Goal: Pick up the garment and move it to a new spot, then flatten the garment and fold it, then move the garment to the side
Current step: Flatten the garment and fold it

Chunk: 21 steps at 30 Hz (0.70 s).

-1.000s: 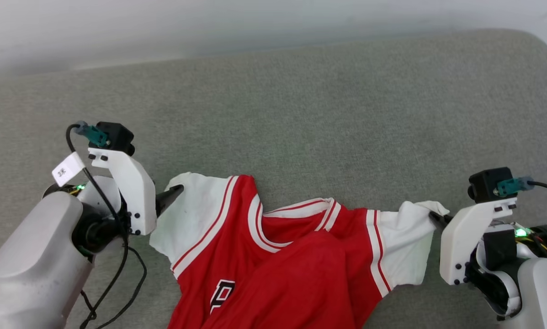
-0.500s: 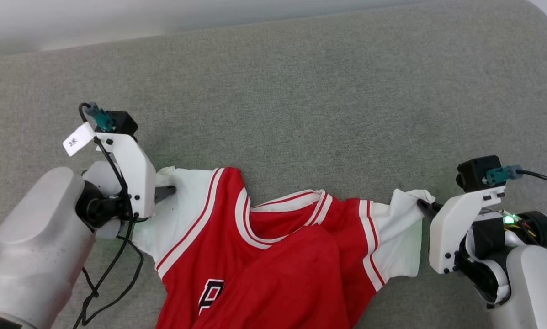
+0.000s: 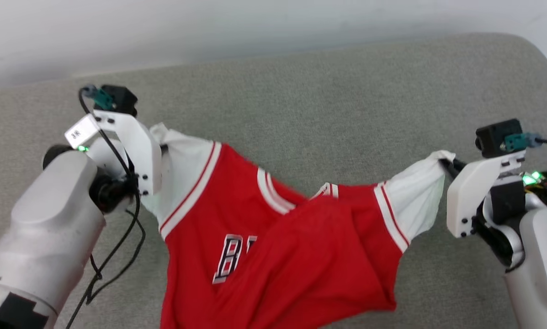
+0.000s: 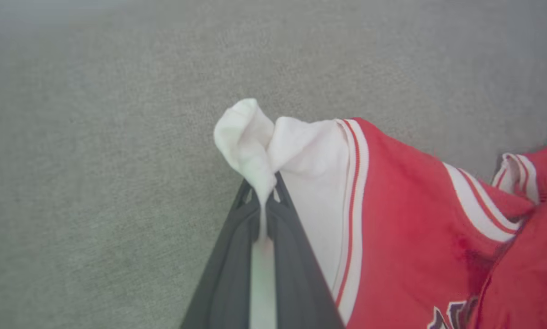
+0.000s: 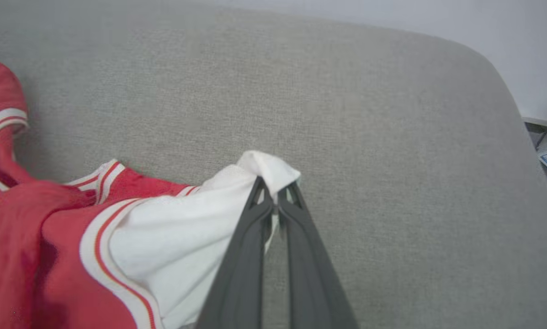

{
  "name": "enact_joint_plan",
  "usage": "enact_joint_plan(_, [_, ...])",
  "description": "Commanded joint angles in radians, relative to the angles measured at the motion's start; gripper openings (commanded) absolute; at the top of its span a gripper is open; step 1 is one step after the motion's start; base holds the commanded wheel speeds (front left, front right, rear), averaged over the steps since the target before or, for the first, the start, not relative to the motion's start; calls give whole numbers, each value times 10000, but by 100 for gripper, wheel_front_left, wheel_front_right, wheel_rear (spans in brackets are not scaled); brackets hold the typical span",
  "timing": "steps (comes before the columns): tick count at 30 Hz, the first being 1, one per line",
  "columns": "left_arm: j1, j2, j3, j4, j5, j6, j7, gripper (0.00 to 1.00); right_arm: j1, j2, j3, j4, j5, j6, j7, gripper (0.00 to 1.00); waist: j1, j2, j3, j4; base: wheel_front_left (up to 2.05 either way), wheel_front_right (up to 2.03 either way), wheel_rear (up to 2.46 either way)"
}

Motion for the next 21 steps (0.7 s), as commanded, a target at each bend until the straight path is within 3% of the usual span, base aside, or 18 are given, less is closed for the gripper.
enact_joint_plan(1, [-267,-33,76,114,113,-16,-415,0,-302,-42,41,267,38,-7,-188,0,-1,0,-331,173,0,0,0])
enact_joint_plan(12, [-2368,-62,764,1361,774,477,-3659,0,-3468,-146,139,2724,-227,-7,-2137,0,-1,0,-736,393,0,0,0])
enact_joint_plan(21, [-5005,134,1109,1812,1322,685,-5431,0,-7316,92,-355,4413,-631,-7,-3303,0,-1,0,505,424,0,0,0])
